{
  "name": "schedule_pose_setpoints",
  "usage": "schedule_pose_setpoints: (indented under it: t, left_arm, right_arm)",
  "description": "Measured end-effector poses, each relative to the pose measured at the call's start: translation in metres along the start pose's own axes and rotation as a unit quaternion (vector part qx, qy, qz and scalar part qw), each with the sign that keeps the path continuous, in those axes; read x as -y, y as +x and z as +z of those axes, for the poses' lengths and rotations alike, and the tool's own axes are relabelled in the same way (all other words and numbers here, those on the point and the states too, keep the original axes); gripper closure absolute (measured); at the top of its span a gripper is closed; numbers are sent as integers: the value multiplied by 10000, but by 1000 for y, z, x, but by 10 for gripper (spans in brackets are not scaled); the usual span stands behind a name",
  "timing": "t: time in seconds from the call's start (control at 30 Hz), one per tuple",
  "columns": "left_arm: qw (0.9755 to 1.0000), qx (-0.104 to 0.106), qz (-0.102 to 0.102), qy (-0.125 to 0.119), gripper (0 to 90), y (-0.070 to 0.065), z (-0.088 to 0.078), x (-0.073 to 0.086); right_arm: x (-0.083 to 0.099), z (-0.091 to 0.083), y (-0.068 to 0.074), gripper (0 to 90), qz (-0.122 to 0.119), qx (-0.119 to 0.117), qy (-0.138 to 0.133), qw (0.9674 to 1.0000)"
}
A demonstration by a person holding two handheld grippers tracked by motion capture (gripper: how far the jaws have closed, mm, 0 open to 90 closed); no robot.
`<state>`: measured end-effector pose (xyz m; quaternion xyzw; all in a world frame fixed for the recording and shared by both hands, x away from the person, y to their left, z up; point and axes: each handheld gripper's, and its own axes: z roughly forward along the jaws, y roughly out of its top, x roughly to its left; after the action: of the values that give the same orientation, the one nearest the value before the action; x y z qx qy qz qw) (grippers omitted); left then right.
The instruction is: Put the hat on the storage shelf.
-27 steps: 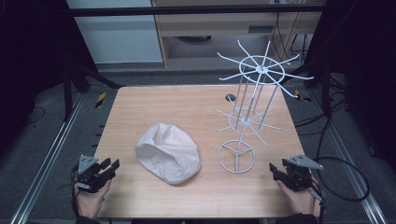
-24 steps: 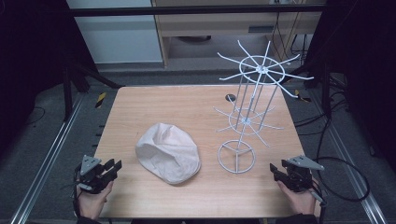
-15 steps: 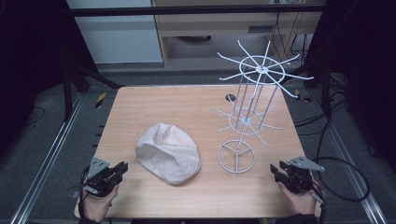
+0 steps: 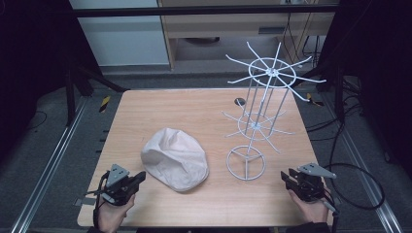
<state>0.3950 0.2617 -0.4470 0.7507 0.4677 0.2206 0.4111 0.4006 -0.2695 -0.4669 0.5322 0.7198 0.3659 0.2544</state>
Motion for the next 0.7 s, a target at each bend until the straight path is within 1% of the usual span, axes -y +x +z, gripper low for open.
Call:
schedule_pose_setpoints:
  t: [0.07,0.13,0.2,0.23,0.4,0.43,0.47,0.5,0.53,0.7]
  left_arm:
    - [10000,60,61,33,899,-4,2,-2]
    - [9999,117,71,26,900,-8,4,-5]
    - [9998,162,102,12,900,-11,6,-9]
    - [9997,185,148,-1,900,-14,8,-11]
    - [9990,278,362,-4,900,-26,13,-22]
    - [9990,278,362,-4,900,-26,13,-22]
    - [9988,306,374,-61,900,-29,15,-27]
    - [9987,346,371,-90,900,-31,16,-30]
    - [9986,359,373,-123,900,-33,17,-33]
    - [9980,451,375,-224,899,-41,25,-48]
  right_arm:
    - [0,0,0,646,-9,-3,9,10000]
    - [0,0,1,647,30,-29,30,10000]
    - [0,1,0,647,3,-15,17,10000]
    - [0,0,1,647,37,-34,33,10000]
    - [1,1,0,647,-11,7,21,10000]
    - [1,1,0,646,-17,7,28,10000]
    - [1,2,0,646,-23,9,40,10000]
    - [1,2,0,646,4,6,54,10000]
    - [1,2,0,646,-21,21,46,10000]
    - [1,2,0,644,-34,15,37,10000]
